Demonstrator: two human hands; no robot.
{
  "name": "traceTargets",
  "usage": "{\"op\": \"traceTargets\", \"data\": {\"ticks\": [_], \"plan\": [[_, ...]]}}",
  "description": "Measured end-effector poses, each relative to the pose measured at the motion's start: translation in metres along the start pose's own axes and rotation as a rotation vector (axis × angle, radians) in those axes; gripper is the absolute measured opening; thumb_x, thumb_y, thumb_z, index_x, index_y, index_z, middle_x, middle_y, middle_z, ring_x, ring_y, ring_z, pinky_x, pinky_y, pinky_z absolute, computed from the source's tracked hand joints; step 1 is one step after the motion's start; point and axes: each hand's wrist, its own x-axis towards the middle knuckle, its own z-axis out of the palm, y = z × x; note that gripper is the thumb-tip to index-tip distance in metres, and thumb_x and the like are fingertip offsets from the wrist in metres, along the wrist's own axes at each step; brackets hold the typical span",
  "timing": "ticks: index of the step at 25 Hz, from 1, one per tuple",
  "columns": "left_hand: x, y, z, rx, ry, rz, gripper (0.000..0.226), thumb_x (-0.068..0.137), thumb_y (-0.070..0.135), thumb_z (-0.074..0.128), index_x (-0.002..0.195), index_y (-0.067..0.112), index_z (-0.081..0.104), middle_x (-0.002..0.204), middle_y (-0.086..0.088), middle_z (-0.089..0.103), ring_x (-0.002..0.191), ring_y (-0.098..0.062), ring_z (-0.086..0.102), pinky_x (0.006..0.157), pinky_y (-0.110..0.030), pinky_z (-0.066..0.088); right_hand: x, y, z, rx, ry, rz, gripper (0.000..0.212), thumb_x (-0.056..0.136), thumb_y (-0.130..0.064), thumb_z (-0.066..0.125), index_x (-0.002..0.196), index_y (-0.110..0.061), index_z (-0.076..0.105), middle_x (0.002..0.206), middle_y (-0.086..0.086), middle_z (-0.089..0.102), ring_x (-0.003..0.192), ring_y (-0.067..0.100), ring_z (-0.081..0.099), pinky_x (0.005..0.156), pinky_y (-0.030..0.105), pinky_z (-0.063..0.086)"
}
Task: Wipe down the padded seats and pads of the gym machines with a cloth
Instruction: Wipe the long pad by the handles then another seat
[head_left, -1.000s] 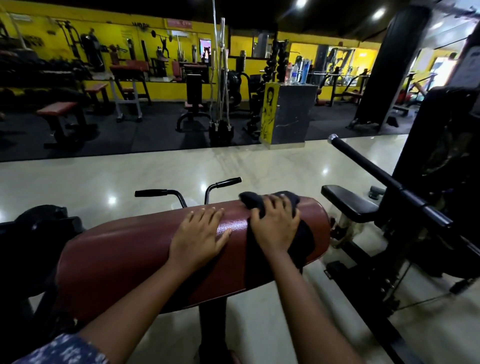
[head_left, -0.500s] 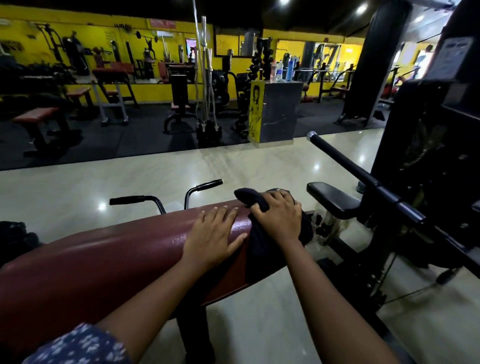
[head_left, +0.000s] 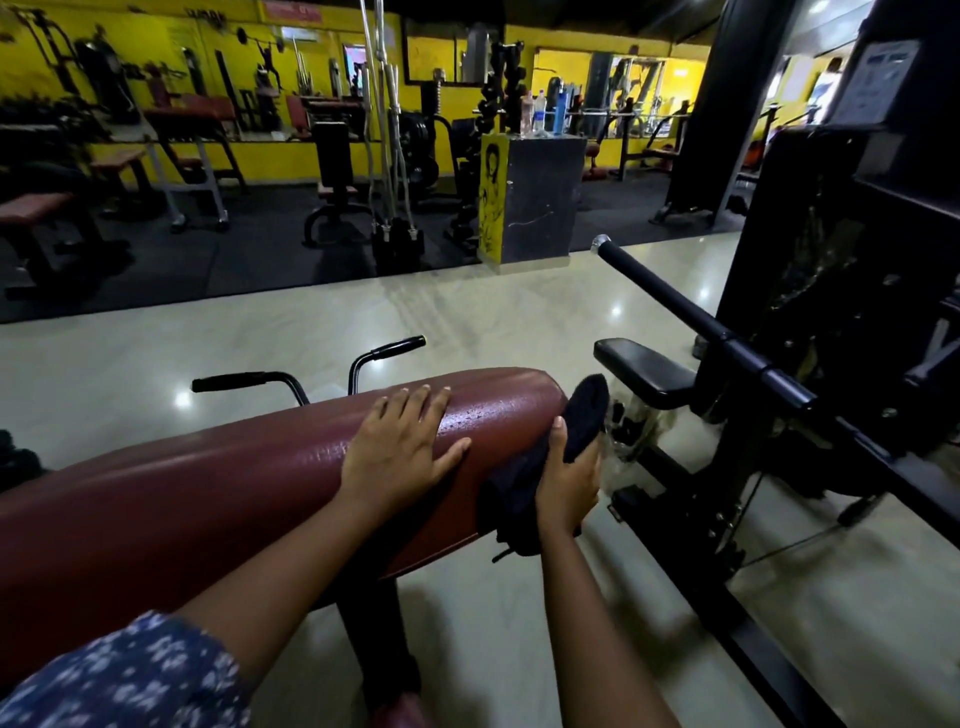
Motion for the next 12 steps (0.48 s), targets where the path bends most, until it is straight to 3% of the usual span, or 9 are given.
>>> {"op": "traceTargets", "data": {"ticks": [3, 7, 12], "plan": [[-0.004, -0.003, -0.002, -0.047, -0.023, 0.004, 0.074, 0.087, 0.062, 0.024, 0.135, 0.011, 0.048, 0.131, -0.013, 0.057, 0.119, -0.030, 0.054, 0.102, -0.044, 0.040, -0.029, 0.007, 0.006, 0.077, 0.042, 0.162, 0.065, 0.095, -0.041, 0.046, 0.146, -0.007, 0.024, 0.144, 0.019, 0.038, 0.129, 0.035, 0.041, 0.102, 0.039, 0.034], [-0.038, -0.005, -0.007, -0.086, 0.030, 0.056, 0.067, 0.088, 0.052, 0.031, 0.136, 0.007, 0.047, 0.140, -0.015, 0.049, 0.131, -0.029, 0.046, 0.111, -0.042, 0.025, -0.082, 0.006, 0.018, 0.113, -0.008, 0.350, 0.061, 0.097, -0.040, 0.041, 0.140, 0.002, 0.029, 0.136, 0.025, 0.043, 0.120, 0.041, 0.046, 0.095, 0.041, 0.038], [-0.122, -0.021, -0.018, -0.168, 0.069, 0.078, 0.060, 0.090, 0.043, 0.035, 0.136, 0.007, 0.047, 0.142, -0.013, 0.047, 0.136, -0.023, 0.032, 0.115, -0.034, 0.009, -0.167, 0.005, 0.024, 0.005, -0.220, 0.317, 0.053, 0.099, -0.034, 0.040, 0.139, 0.000, 0.030, 0.137, 0.021, 0.044, 0.123, 0.037, 0.046, 0.096, 0.037, 0.037]]}}
